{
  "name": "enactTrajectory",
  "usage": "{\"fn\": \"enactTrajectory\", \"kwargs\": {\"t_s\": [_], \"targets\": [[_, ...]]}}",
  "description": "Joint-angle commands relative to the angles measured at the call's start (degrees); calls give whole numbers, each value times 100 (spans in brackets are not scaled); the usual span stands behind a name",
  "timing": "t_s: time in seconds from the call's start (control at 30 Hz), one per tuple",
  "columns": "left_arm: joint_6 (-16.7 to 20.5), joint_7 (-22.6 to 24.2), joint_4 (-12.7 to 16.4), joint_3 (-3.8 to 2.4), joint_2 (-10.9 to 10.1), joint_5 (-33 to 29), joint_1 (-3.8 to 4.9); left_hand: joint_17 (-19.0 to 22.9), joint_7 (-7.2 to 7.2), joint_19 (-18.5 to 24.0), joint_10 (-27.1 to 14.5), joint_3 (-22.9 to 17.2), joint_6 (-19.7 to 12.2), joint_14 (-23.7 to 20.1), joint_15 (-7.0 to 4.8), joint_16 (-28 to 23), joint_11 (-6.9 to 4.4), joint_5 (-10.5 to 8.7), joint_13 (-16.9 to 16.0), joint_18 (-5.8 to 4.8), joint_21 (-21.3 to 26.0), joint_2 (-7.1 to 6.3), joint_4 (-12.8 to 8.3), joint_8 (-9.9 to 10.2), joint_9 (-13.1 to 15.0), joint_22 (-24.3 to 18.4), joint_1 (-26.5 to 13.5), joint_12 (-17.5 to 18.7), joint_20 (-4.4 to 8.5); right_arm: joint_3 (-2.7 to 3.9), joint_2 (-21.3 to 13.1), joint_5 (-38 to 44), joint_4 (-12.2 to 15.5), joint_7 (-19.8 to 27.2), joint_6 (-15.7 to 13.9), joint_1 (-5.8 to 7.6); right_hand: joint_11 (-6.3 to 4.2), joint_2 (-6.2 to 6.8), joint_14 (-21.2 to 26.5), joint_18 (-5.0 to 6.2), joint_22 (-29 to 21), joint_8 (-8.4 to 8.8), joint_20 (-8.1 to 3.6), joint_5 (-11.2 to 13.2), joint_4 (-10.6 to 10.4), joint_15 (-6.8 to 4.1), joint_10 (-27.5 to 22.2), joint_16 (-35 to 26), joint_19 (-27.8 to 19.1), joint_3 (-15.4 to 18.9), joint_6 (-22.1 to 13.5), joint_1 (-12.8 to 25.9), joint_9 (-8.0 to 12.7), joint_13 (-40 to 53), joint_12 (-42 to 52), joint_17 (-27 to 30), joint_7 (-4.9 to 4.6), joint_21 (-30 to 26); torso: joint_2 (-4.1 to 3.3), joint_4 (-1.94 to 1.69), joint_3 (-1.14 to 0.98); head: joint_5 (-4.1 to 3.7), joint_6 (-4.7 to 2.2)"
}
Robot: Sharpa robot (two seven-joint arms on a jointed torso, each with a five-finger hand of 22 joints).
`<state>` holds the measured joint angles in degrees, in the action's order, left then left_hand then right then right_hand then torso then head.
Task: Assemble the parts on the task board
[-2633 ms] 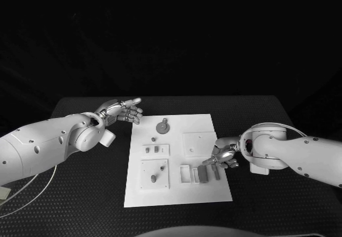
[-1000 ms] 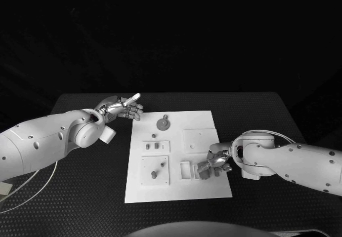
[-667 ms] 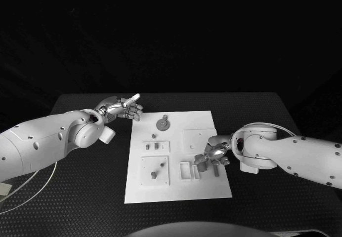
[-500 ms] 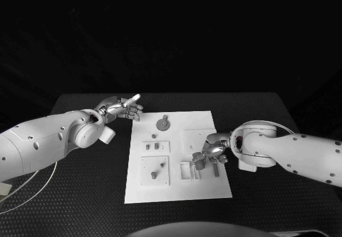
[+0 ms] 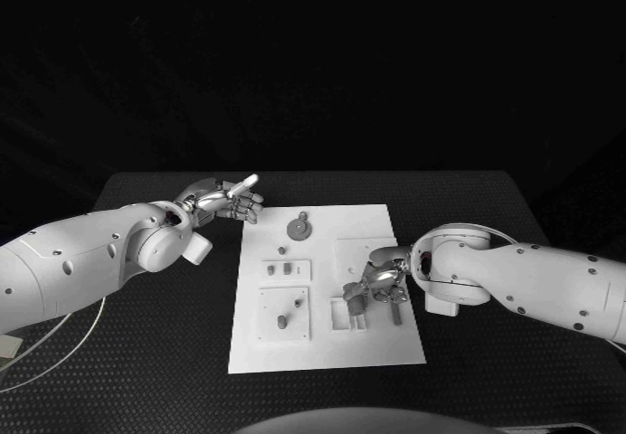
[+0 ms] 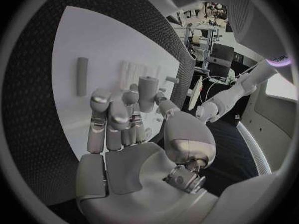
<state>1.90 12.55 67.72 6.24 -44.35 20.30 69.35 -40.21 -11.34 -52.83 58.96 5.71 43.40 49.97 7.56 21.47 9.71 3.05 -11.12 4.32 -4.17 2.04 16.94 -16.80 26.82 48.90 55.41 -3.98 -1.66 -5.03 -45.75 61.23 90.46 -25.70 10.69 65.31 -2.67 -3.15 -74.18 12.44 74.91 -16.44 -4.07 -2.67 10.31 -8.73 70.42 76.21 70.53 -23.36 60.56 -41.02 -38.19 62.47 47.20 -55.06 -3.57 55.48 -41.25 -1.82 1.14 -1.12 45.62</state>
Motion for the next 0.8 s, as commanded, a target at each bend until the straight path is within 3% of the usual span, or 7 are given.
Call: {"fn": "enactTrajectory", "kwargs": {"t_s": [0.03,0.47,0.8], "targets": [[-103,-2,15,-4,12,-41,4,-8,-47,-2,-19,38,-27,40,-13,-34,-2,-25,5,57,2,15,1,-27,-9,-9,54,-1,-7,-13,42,-152,-19,-13,208,-38,4,-46,10,256,80,0,24,-20,580,-2,2,21,15,-566,15,6,0,6,17,6,-21,10,-1,0,-5,19,-4],[-123,-13,28,-3,5,-41,4,-16,-49,0,-21,71,-28,40,-12,-46,-1,-25,7,56,3,34,1,-27,-12,-10,70,-1,-8,-32,131,-195,-54,5,172,-72,5,-41,10,256,79,4,28,-20,579,0,-1,17,12,-580,18,30,-2,6,16,10,-23,6,1,3,2,50,-4],[-122,-30,31,-3,-14,-41,4,-19,-49,2,-22,87,-28,40,-11,-51,-1,-25,7,55,4,40,1,-27,-14,-11,78,-1,-9,-34,174,-52,-131,-4,233,-109,6,-38,9,256,79,6,29,-20,581,0,-1,17,12,-590,19,40,-4,7,17,11,-23,5,0,6,-5,65,0]]}}
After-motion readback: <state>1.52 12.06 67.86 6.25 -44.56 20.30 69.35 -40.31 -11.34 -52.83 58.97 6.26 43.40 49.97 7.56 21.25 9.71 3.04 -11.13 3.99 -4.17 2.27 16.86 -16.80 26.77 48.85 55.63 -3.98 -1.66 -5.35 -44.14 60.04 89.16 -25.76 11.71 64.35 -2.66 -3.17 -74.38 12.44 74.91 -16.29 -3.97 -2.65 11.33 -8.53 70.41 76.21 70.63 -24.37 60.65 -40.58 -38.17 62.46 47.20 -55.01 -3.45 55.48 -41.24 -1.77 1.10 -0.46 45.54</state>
